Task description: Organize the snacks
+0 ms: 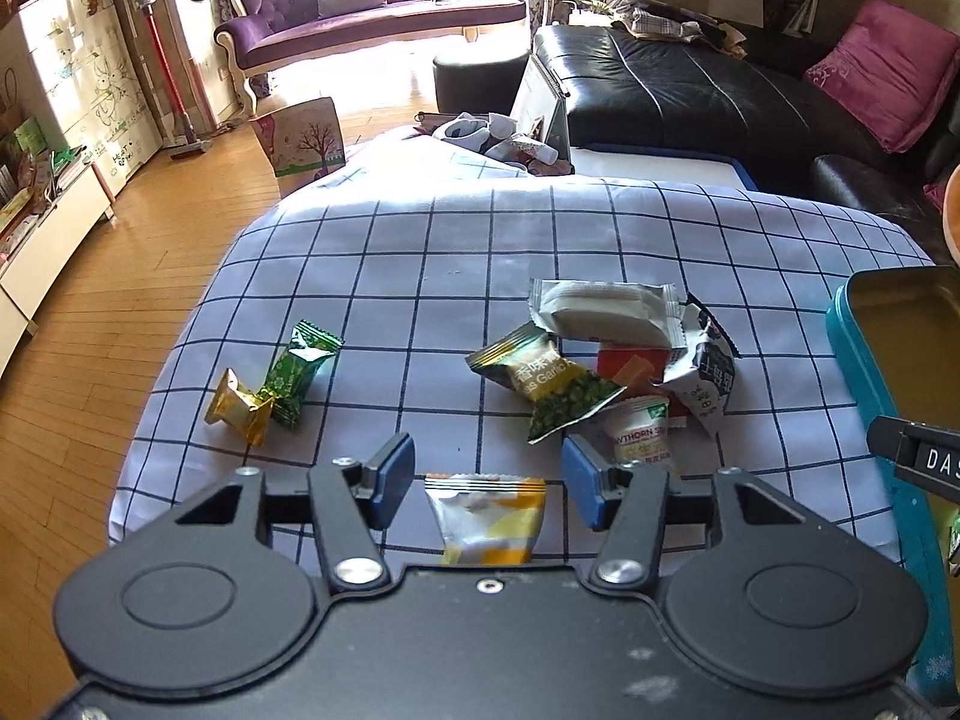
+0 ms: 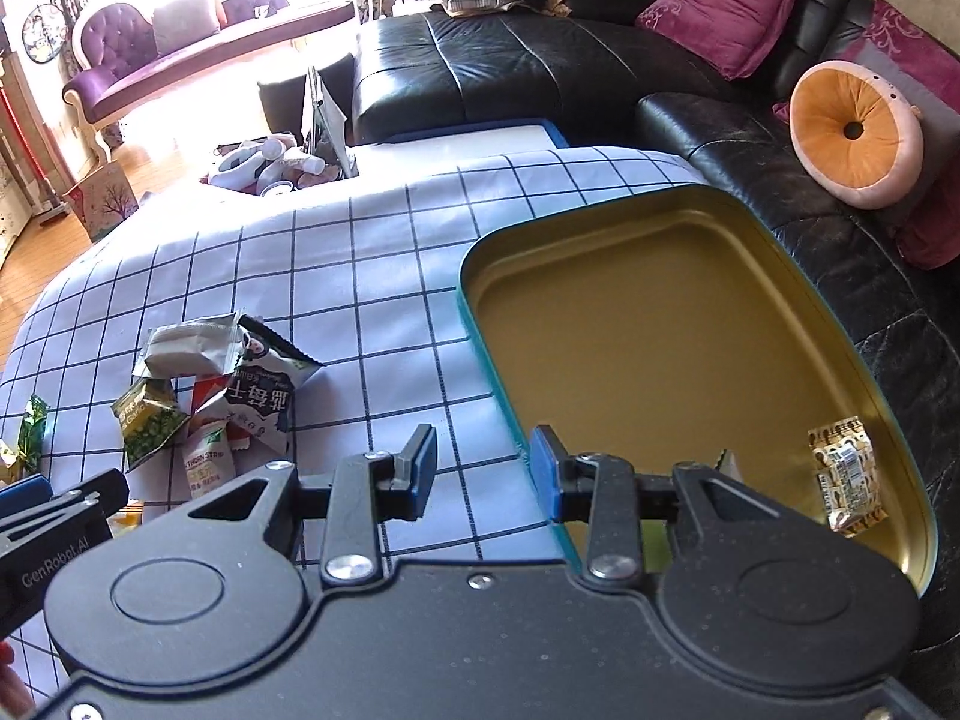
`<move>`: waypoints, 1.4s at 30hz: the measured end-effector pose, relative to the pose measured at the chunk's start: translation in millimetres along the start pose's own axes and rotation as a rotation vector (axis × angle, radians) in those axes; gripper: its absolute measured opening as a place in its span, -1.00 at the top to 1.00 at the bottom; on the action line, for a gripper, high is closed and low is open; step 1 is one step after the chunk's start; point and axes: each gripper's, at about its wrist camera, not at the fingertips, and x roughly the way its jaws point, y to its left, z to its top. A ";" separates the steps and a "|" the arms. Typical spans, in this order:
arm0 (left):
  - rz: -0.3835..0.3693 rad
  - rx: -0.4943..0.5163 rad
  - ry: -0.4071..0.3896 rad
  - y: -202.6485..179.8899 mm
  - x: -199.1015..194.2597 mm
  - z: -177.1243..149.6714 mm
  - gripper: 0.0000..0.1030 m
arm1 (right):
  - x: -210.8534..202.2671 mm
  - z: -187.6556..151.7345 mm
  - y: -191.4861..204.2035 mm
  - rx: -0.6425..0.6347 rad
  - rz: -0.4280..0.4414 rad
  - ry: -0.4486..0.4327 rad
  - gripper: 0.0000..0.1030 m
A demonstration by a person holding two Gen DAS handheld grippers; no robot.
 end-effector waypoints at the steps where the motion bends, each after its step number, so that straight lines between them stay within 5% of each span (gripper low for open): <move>1: -0.002 -0.011 0.004 3.1 0.6 1.0 -0.09 | 0.3 0.0 1.4 0.000 0.006 0.002 0.12; 6: -0.022 -0.056 0.031 18.6 5.8 3.5 -0.09 | 2.9 -0.2 7.0 0.001 0.027 0.018 0.12; 12: 0.040 -0.009 -0.010 23.3 5.4 2.5 -0.07 | 2.1 0.2 12.7 0.010 0.055 0.005 0.12; 19: 0.012 -0.015 -0.044 32.3 8.5 0.3 -0.07 | -2.4 -0.4 26.7 -0.004 0.039 -0.045 0.12; 24: -0.039 -0.004 0.009 39.7 16.2 1.6 -0.08 | -2.2 -1.7 38.5 -0.034 0.082 -0.032 0.12; 29: -0.004 -0.015 -0.009 47.5 16.6 0.4 -0.11 | 1.0 -1.1 46.9 -0.051 0.117 -0.002 0.12; 35: -0.085 -0.081 0.046 64.2 31.6 2.7 -0.18 | 8.1 0.9 51.0 -0.048 0.108 0.023 0.12; 42: -0.036 -0.077 0.022 72.9 41.2 4.8 -0.13 | 10.2 12.9 46.3 0.025 0.208 -0.015 0.12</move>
